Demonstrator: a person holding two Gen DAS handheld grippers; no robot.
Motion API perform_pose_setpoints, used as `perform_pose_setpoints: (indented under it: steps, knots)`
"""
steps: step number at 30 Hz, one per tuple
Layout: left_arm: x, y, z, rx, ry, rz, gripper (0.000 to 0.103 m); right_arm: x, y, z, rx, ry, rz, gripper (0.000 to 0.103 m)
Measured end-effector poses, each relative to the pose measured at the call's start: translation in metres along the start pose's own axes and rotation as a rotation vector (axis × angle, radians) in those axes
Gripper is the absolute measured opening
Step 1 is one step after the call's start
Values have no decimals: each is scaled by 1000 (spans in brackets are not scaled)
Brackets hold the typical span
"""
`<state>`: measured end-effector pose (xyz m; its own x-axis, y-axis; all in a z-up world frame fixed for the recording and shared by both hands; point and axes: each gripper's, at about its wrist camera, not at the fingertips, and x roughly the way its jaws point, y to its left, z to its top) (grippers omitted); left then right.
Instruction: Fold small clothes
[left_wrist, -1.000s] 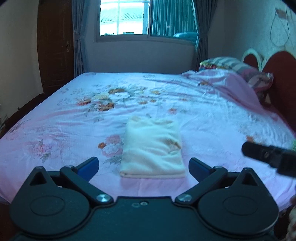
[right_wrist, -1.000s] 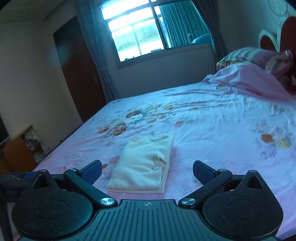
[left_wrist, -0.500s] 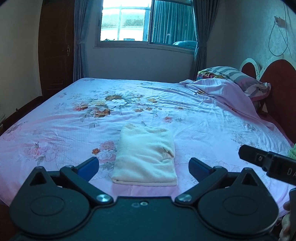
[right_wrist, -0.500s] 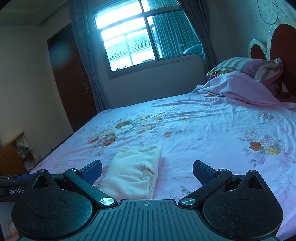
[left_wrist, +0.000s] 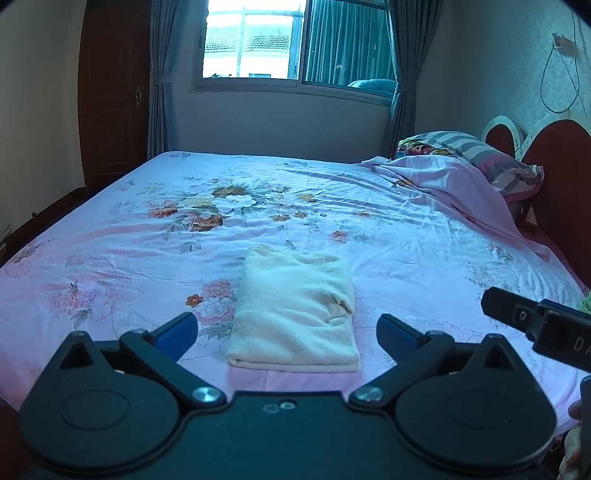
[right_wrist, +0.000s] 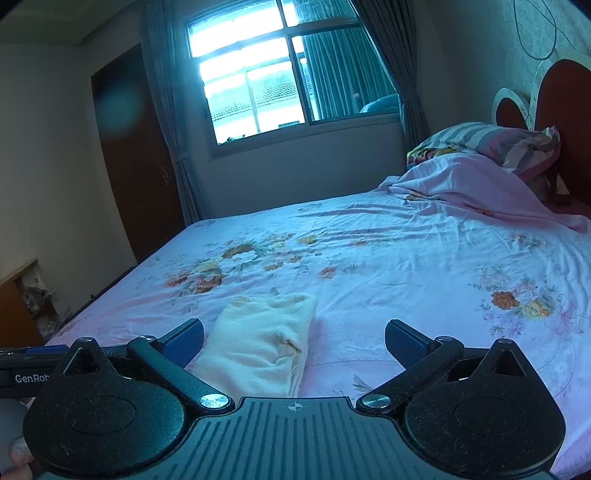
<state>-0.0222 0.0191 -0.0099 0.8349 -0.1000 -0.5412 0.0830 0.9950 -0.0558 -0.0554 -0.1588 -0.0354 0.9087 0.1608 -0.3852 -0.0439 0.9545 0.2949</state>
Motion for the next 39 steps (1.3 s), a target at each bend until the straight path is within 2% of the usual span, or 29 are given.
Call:
perform_pose_setpoints:
  steps: [39]
  knots:
    - [5,0,-4,7,15,26,101,7,-1,-6,-6,20,16,103]
